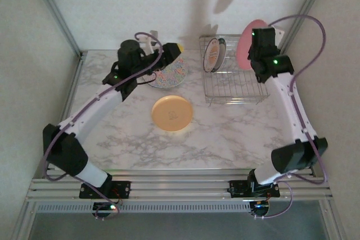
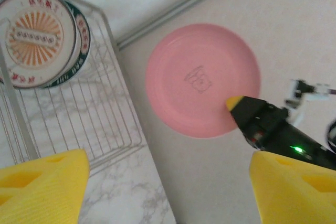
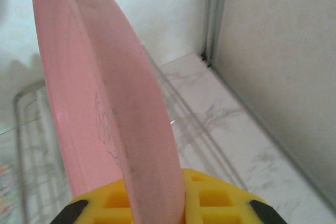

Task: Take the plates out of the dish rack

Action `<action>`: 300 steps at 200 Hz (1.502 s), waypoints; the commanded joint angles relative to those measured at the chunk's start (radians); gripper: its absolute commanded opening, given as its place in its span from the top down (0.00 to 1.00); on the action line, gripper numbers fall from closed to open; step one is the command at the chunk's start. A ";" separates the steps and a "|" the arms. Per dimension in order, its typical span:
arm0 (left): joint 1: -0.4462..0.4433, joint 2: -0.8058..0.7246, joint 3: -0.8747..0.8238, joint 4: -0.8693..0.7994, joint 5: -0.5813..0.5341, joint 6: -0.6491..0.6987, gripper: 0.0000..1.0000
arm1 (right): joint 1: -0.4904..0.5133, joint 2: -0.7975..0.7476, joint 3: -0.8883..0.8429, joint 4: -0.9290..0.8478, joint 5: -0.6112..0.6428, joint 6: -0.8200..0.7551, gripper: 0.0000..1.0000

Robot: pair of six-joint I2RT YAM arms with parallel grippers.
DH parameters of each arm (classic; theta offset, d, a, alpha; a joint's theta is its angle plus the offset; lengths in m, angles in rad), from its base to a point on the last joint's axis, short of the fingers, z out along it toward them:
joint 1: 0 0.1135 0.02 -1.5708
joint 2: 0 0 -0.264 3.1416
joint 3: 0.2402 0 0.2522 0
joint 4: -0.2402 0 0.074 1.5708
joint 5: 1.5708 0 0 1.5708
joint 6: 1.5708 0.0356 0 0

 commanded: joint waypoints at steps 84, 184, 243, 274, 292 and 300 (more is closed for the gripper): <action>-0.077 0.194 0.186 -0.230 -0.030 0.109 0.24 | -0.021 -0.157 -0.231 0.178 -0.656 0.257 1.00; -0.083 0.249 0.228 -0.304 -0.094 0.121 0.71 | -0.025 -0.060 -0.250 0.232 -0.857 0.316 1.00; -0.078 0.243 0.229 -0.369 -0.140 0.135 1.00 | -0.026 -0.029 -0.231 0.234 -0.889 0.289 1.00; -0.058 0.200 0.189 -0.349 -0.143 0.128 1.00 | -0.025 -0.006 -0.193 0.204 -0.916 0.249 0.82; -0.034 0.164 0.150 -0.340 -0.127 0.127 1.00 | -0.019 -0.002 -0.167 0.164 -0.913 0.211 0.57; -0.020 0.147 0.129 -0.347 -0.118 0.130 1.00 | -0.012 -0.005 -0.153 0.136 -0.897 0.182 0.50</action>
